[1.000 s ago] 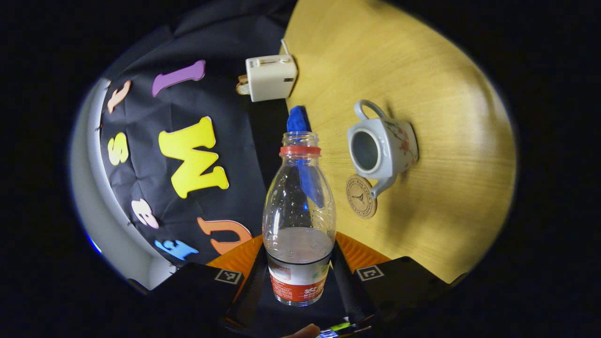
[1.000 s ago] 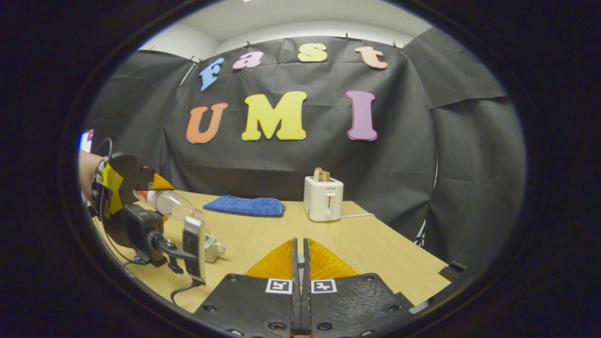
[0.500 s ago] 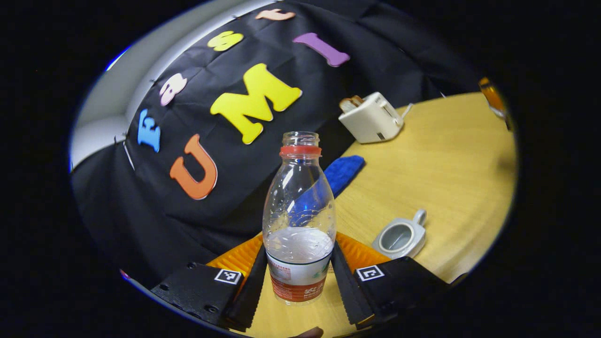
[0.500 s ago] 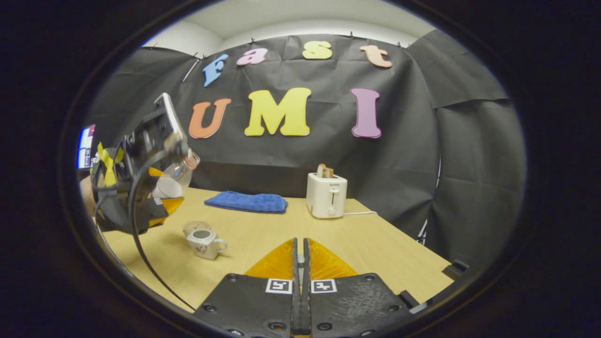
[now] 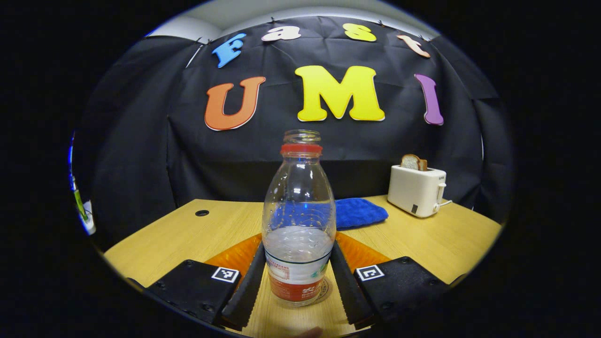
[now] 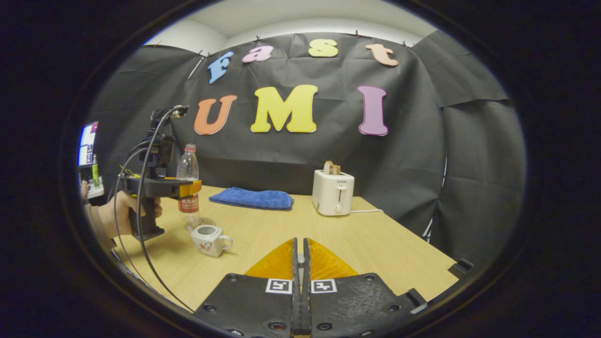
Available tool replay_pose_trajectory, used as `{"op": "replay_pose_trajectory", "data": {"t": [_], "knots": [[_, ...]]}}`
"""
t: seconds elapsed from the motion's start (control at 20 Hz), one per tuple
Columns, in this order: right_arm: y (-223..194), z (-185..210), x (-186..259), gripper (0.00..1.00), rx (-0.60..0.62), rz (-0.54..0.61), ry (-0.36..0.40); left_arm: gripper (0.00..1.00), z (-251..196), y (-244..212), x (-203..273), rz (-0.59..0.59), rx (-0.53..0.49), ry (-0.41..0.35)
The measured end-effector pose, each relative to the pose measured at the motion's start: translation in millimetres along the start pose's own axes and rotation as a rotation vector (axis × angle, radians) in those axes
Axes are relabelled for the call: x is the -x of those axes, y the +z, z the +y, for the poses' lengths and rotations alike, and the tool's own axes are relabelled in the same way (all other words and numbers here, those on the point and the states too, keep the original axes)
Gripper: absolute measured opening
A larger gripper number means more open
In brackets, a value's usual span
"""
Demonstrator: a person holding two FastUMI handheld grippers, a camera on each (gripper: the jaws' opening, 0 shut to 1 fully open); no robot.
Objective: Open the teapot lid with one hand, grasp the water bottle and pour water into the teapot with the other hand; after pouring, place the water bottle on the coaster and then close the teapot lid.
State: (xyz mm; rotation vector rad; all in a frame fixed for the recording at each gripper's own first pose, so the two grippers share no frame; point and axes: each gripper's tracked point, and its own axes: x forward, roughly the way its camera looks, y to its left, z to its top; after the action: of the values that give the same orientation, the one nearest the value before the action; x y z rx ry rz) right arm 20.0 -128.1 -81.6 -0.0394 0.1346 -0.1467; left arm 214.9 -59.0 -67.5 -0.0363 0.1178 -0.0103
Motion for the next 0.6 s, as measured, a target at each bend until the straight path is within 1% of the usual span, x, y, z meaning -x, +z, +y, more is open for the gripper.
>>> {"op": "replay_pose_trajectory", "data": {"t": [0.1,0.2,0.3,0.6], "knots": [[-3.1,-0.4,-3.2,0.00,0.002,0.010,0.000,0.75,-1.0,-6.6,-13.8,-0.004,0.024,-0.009],[-6.3,-2.5,-7.0,0.00,-0.005,0.020,-0.001,0.76,-6.6,-21.2,-19.1,0.029,0.039,-0.028],[-10.6,-6.6,-10.9,0.00,-0.010,0.031,-0.007,0.77,-9.1,-16.7,-22.1,0.000,0.024,-0.028],[-18.1,-12.6,-16.6,0.00,-0.029,0.057,-0.012,0.77,-14.9,-20.4,-19.2,0.034,-0.001,-0.040]]}}
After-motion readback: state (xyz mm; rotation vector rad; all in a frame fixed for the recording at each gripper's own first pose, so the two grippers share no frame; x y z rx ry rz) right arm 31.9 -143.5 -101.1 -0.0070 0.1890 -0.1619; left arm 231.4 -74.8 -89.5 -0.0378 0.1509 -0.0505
